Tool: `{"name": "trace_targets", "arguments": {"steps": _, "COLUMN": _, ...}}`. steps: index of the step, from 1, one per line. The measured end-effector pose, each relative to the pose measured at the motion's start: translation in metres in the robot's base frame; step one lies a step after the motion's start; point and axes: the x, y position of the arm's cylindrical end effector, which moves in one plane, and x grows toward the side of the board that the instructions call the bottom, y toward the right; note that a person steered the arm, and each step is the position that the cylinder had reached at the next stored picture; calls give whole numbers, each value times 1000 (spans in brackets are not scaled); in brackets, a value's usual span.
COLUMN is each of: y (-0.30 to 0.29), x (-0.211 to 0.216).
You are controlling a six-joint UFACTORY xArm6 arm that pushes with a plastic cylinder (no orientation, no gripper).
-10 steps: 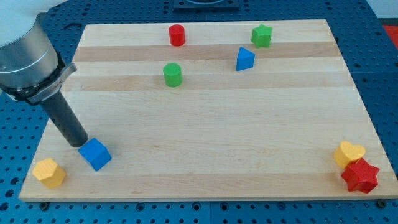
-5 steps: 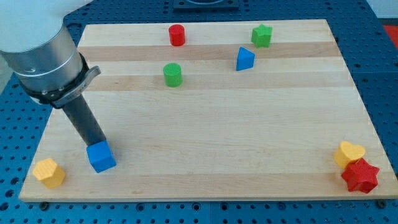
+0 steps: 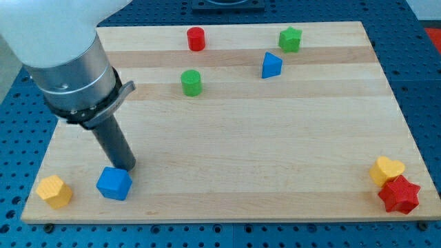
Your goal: Move the blue cube towards the bottom left
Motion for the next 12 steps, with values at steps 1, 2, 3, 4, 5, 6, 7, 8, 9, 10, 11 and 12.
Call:
{"name": "trace_targets", "arguments": {"steps": 1, "y": 23, "x": -6}}
{"name": "trace_targets", "arguments": {"steps": 2, "y": 33, "x": 13}}
{"name": "trace_targets", "arguments": {"steps": 3, "y": 24, "x": 52}}
{"name": "trace_targets", "arguments": {"steps": 4, "y": 10, "x": 57}}
{"name": "trace_targets", "arguments": {"steps": 5, "y": 3, "x": 45}}
{"name": "trace_targets", "arguments": {"steps": 6, "y": 11, "x": -4}}
{"name": "trace_targets", "arguments": {"steps": 7, "y": 7, "x": -19}}
{"name": "trace_targets", "arguments": {"steps": 8, "y": 0, "x": -12}}
{"name": "trace_targets", "arguments": {"steps": 9, "y": -16, "x": 9}}
{"name": "trace_targets", "arguments": {"steps": 10, "y": -27, "x": 9}}
{"name": "trace_targets", "arguments": {"steps": 11, "y": -37, "x": 18}}
{"name": "trace_targets", "arguments": {"steps": 12, "y": -41, "x": 22}}
